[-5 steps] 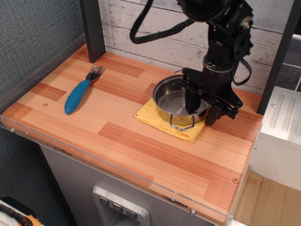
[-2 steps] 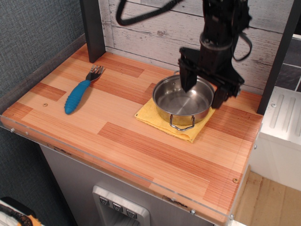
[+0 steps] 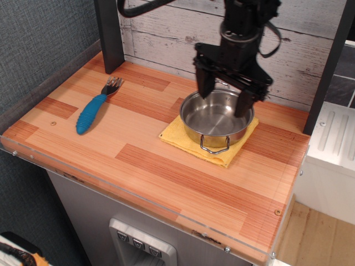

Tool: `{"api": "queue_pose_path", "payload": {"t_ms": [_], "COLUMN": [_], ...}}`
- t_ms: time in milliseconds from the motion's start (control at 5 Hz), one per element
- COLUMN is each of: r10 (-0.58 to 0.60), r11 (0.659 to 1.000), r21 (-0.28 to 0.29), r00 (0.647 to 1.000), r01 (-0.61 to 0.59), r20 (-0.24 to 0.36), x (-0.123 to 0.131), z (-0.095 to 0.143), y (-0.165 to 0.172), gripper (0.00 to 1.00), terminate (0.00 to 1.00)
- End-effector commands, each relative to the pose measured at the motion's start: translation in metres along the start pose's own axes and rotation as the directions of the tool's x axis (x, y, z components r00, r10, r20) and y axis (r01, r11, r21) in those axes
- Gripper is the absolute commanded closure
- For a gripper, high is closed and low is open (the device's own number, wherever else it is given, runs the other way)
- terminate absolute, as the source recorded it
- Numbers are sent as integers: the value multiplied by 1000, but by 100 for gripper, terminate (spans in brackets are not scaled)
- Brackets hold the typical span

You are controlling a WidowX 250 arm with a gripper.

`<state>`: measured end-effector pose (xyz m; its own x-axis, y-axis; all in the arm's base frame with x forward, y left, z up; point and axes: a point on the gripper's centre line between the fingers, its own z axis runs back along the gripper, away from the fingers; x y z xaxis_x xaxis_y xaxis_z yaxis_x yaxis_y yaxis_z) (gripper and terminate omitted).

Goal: Place pot on top of orange towel

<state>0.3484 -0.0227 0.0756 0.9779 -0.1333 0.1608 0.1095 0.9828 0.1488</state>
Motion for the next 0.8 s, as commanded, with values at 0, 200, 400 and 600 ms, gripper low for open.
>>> {"api": "queue_pose_path", "payload": {"t_ms": [0, 200, 400, 600], "r10": [131, 208, 249, 293], "r11": [991, 978, 967, 954], "r21": [24, 34, 47, 54], "r00": [991, 978, 968, 955], "r01": [-132, -208, -250, -295], "r20": [9, 18, 29, 39], "x": [-26, -28, -23, -14], "z": [26, 25, 25, 31], "y": [47, 74, 97, 116], "gripper": [0, 0, 0, 0], "terminate": [0, 0, 0, 0]}}
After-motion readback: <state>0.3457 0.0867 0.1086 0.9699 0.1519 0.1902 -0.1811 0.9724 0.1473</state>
